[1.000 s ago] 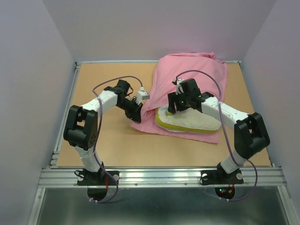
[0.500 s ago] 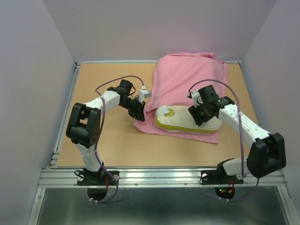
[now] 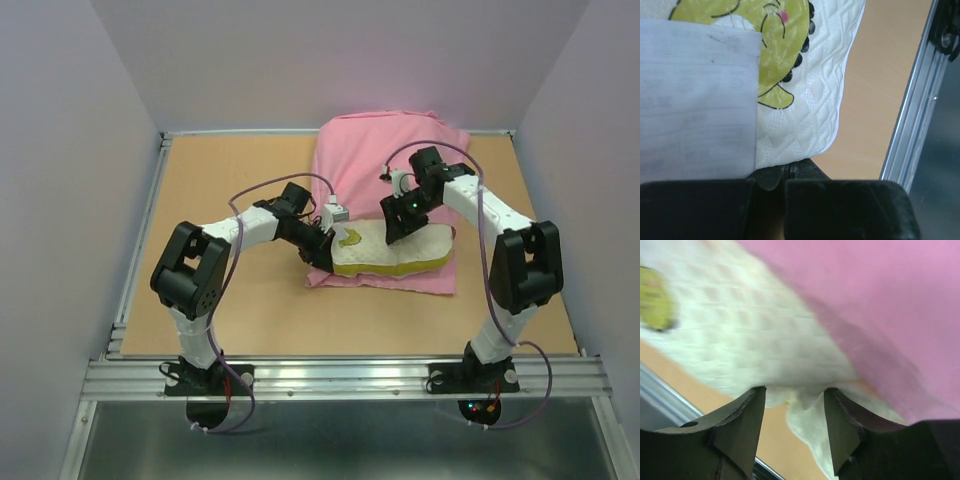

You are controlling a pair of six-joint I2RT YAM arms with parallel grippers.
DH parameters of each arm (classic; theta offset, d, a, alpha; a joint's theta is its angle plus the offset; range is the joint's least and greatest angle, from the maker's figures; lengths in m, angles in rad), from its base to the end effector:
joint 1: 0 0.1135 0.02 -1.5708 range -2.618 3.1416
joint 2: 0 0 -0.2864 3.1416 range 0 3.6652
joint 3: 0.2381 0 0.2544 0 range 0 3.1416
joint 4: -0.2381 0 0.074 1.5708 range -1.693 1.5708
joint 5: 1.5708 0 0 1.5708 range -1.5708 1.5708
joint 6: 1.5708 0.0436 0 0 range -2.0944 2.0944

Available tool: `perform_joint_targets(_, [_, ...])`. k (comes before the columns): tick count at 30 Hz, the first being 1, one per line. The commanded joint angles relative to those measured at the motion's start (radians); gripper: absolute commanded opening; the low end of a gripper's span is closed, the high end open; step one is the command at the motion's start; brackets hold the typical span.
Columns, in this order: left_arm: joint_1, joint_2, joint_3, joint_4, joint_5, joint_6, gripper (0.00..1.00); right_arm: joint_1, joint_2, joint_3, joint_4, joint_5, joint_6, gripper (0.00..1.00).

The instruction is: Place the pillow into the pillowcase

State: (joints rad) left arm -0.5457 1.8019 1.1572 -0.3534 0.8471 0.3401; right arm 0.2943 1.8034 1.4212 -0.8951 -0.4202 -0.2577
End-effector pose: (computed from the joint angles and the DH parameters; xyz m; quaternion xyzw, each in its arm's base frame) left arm 0.3036 -0.2226 0.2052 0.4797 0.7404 -0.4186 0.2157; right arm 0.3496 0.1246 0.2467 -0.2930 0.9226 0.2089 0.1392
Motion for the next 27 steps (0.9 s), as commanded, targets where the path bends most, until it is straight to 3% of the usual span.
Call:
perform_joint_targets(1, [-0.022, 0.025, -0.008, 0.110, 0.159, -0.139, 0.00, -0.036, -0.162, 0.047, 0.078, -0.299, 0.044, 0.59])
perform_joint_targets(4, [0.006, 0.050, -0.005, 0.149, 0.156, -0.197, 0.00, -0.173, -0.260, 0.033, -0.057, -0.221, -0.029, 0.69])
perform_joint_targets(8, [0.067, 0.088, 0.015, 0.171, 0.167, -0.246, 0.00, -0.384, -0.273, 0.081, -0.309, -0.120, -0.269, 0.71])
perform_joint_targets(11, [0.092, 0.103, 0.041, 0.172, 0.170, -0.253, 0.00, -0.565, -0.260, 0.015, -0.370, 0.013, -0.428, 0.71])
perform_joint_targets(14, [0.093, 0.100, 0.055, 0.169, 0.171, -0.251, 0.00, -0.644, -0.249, -0.100, -0.369, 0.095, -0.544, 0.75])
perform_joint_targets(19, [0.093, 0.091, 0.042, 0.171, 0.158, -0.240, 0.00, -0.632, -0.358, -0.316, -0.196, 0.144, -0.488, 0.96])
perform_joint_targets(27, [0.096, 0.108, 0.032, 0.174, 0.159, -0.233, 0.00, -0.465, -0.339, -0.498, -0.061, 0.224, -0.280, 0.97])
